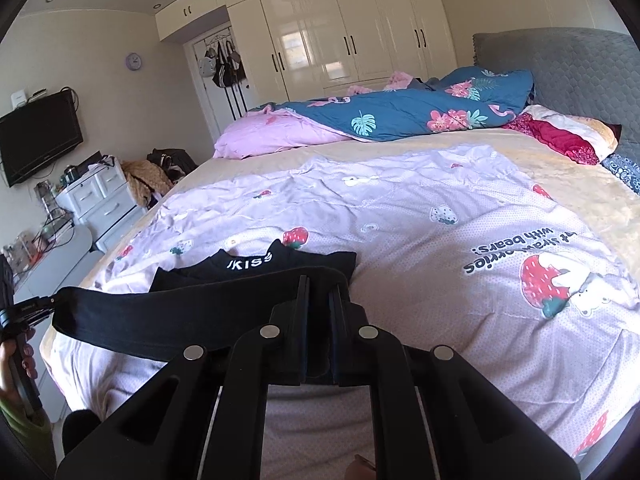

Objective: Fold small clothes
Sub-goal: 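Fold the hem up over the body toward the collar with both grippers, then lay the hem down near the collar and open both grippers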

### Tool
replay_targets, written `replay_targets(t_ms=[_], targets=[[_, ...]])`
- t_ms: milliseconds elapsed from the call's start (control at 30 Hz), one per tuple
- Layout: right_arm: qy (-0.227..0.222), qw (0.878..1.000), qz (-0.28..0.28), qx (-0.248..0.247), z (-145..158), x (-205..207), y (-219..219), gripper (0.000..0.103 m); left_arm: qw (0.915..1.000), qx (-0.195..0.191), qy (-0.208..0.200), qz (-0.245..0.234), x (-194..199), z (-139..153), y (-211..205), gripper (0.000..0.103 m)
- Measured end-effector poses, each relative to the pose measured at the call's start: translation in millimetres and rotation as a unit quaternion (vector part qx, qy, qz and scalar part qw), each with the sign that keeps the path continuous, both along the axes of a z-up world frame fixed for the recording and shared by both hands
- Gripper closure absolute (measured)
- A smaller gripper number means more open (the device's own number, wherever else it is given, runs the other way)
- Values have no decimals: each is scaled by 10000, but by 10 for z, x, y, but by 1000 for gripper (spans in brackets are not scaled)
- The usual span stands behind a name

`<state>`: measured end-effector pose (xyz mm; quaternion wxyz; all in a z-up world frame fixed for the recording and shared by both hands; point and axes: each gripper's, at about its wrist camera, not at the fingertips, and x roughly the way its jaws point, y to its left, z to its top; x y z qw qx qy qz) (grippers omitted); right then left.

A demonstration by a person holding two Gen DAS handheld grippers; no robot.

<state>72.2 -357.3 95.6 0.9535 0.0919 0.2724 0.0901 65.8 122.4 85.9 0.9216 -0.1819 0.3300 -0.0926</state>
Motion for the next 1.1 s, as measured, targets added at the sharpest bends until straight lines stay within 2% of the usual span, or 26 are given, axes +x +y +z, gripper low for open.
replay_targets(t_ms=[433,567,833,933,967,1033,1100], targets=[[357,9973,-582,269,-86,845,67,95,9987,-347,74,372,718,-168,33,100],[394,9956,-772,353,-160,1058,98,95,9985,-273,51,467,918,-222,-10,100],[519,9954,-792,109,-443,1335,184,95,9984,-193,164,514,1201,-477,-10,100],[639,9948,-796,29,-591,1401,215,89,9982,-216,255,492,1233,-577,2,98],[642,9944,-843,-50,-629,1410,233,76,9983,-208,259,483,1239,-593,6,98],[537,9941,-917,-205,-670,1402,252,57,9985,-143,241,480,1239,-607,5,97],[460,9940,-945,-313,-677,1376,266,57,9985,-102,194,506,1221,-602,-9,91]])
